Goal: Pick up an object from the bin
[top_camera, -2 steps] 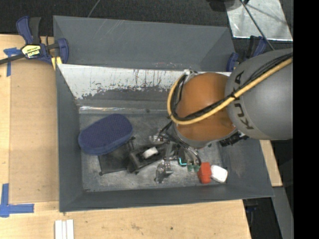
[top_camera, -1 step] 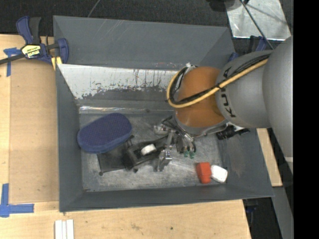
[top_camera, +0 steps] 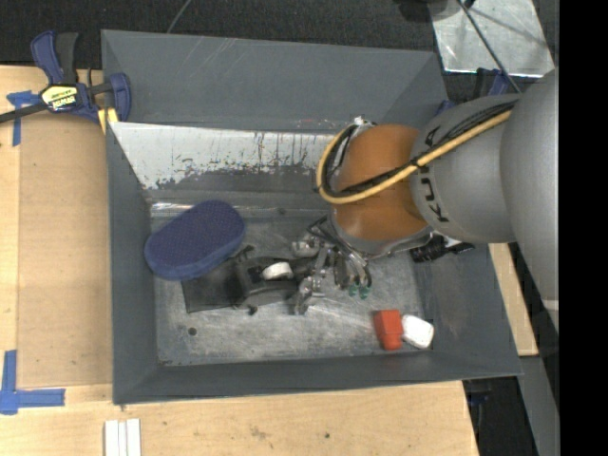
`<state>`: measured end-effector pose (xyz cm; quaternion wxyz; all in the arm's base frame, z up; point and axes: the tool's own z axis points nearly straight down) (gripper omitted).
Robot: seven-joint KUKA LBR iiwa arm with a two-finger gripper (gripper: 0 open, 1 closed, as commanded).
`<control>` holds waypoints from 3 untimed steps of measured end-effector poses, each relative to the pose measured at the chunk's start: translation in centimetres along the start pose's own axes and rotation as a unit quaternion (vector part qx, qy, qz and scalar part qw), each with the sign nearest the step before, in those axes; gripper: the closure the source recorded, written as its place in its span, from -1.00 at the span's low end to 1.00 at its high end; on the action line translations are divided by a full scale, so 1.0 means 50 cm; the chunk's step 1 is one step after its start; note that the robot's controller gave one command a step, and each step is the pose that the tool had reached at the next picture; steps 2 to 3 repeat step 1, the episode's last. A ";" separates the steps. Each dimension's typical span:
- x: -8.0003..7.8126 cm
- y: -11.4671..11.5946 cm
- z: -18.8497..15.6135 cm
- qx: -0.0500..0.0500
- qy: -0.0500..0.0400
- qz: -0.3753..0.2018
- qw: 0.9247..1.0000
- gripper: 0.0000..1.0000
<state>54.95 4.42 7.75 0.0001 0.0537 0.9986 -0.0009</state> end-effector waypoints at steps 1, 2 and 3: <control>-0.015 0.026 -0.303 -0.001 -0.002 -0.026 1.000 1.00; -0.015 0.026 -0.303 -0.001 -0.002 -0.026 1.000 1.00; -0.015 0.026 -0.303 -0.001 -0.002 -0.026 1.000 1.00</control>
Offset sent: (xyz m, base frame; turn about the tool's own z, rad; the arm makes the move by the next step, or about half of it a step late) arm 0.0081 0.0136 0.1492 -0.0522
